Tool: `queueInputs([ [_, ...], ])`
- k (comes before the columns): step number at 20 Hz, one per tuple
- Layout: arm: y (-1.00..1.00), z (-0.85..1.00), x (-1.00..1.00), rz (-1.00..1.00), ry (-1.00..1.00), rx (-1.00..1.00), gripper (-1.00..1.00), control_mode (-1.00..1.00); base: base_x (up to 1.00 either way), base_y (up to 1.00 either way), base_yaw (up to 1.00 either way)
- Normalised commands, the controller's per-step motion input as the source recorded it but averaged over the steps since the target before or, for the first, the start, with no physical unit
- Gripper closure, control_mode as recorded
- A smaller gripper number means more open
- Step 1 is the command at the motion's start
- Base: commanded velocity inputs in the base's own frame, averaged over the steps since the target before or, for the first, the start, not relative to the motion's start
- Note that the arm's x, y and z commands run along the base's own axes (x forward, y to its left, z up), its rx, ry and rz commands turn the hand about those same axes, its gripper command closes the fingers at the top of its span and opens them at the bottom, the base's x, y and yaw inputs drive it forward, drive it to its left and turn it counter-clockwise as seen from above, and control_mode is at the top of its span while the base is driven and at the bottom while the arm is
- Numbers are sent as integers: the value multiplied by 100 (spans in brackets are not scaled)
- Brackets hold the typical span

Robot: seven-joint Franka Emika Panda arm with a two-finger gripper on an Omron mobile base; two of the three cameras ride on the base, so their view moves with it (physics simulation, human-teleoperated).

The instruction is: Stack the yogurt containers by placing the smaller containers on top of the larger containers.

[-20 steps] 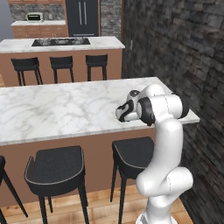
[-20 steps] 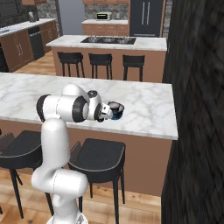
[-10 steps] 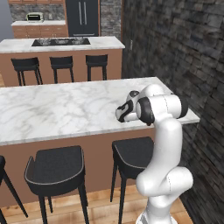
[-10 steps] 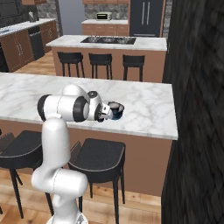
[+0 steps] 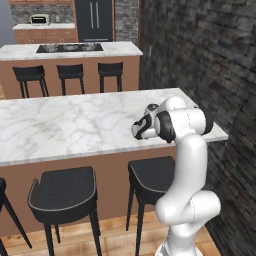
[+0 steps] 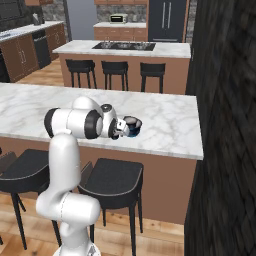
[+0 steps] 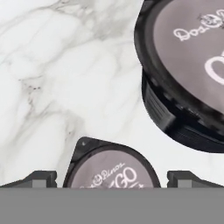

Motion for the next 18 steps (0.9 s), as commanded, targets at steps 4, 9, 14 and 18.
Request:
queueInputs([
  [4,0,-9,5,0,0,0,-100,-100,0,0,0],
  [9,0,-9,4,0,0,0,-100,-100,0,0,0],
  [14,0,-5,1,0,0,0,100,-100,0,0,0],
  [18,0,0,0,0,0,0,100,-100,0,0,0],
])
